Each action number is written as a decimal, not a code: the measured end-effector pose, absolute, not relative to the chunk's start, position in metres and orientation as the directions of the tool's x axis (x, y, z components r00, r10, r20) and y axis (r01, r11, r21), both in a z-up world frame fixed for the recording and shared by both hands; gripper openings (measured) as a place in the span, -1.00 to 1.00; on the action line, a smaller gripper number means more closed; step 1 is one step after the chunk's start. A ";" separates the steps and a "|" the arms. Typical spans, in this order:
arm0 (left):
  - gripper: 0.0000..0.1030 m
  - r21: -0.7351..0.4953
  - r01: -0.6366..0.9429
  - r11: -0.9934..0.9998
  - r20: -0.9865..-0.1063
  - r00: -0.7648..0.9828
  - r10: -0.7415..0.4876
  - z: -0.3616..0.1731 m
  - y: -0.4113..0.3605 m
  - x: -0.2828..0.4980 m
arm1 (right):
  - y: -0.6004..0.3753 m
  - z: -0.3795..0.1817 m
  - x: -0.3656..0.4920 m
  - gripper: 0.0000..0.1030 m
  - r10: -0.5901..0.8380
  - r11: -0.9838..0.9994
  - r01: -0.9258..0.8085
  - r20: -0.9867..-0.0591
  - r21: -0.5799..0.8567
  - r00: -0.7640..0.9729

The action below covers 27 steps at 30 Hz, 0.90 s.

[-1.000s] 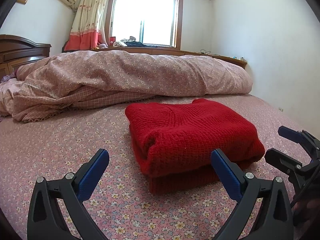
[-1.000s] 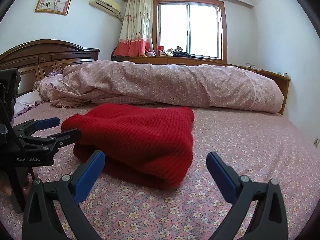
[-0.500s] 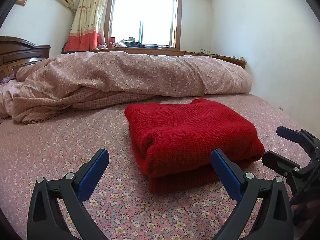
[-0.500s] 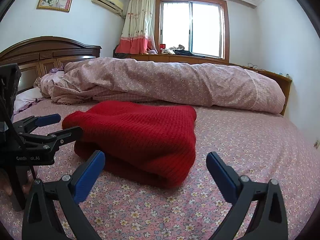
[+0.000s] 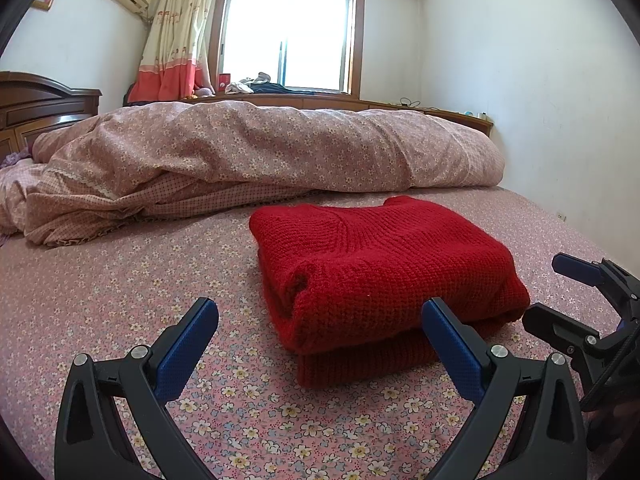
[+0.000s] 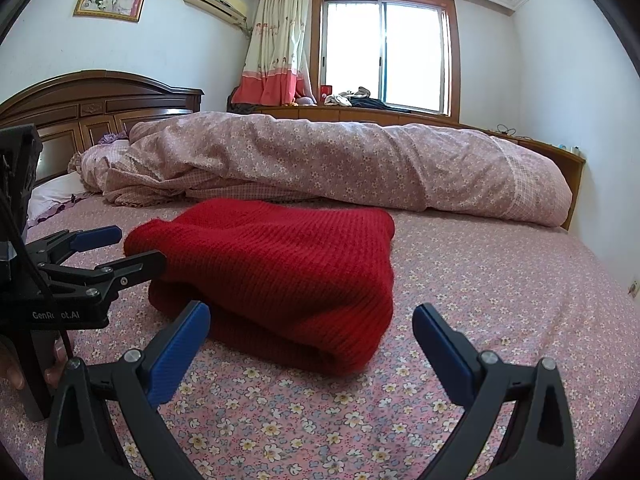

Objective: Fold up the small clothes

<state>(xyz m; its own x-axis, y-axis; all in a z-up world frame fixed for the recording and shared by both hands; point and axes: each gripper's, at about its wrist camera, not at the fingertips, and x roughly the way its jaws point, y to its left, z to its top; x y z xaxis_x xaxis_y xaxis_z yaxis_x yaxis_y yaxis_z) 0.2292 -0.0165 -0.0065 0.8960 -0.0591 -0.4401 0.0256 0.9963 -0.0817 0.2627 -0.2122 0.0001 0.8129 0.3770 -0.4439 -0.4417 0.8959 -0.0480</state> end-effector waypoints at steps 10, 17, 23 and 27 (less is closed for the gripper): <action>0.91 -0.078 0.028 0.997 -0.441 0.896 -0.060 -0.007 -0.015 0.230 | -0.213 0.000 0.263 1.00 0.377 0.896 -0.442 -0.445 -0.048 0.812; 0.91 -0.077 0.027 0.997 -0.444 0.894 -0.058 -0.008 -0.015 0.230 | -0.212 -0.001 0.263 1.00 0.379 0.895 -0.444 -0.449 -0.047 0.810; 0.91 -0.075 0.029 0.997 -0.447 0.892 -0.059 -0.008 -0.015 0.231 | -0.212 -0.002 0.264 1.00 0.380 0.893 -0.447 -0.451 -0.047 0.808; 0.91 -0.071 0.032 0.997 -0.447 0.893 -0.061 -0.008 -0.014 0.231 | -0.213 -0.002 0.265 1.00 0.380 0.894 -0.446 -0.452 -0.046 0.807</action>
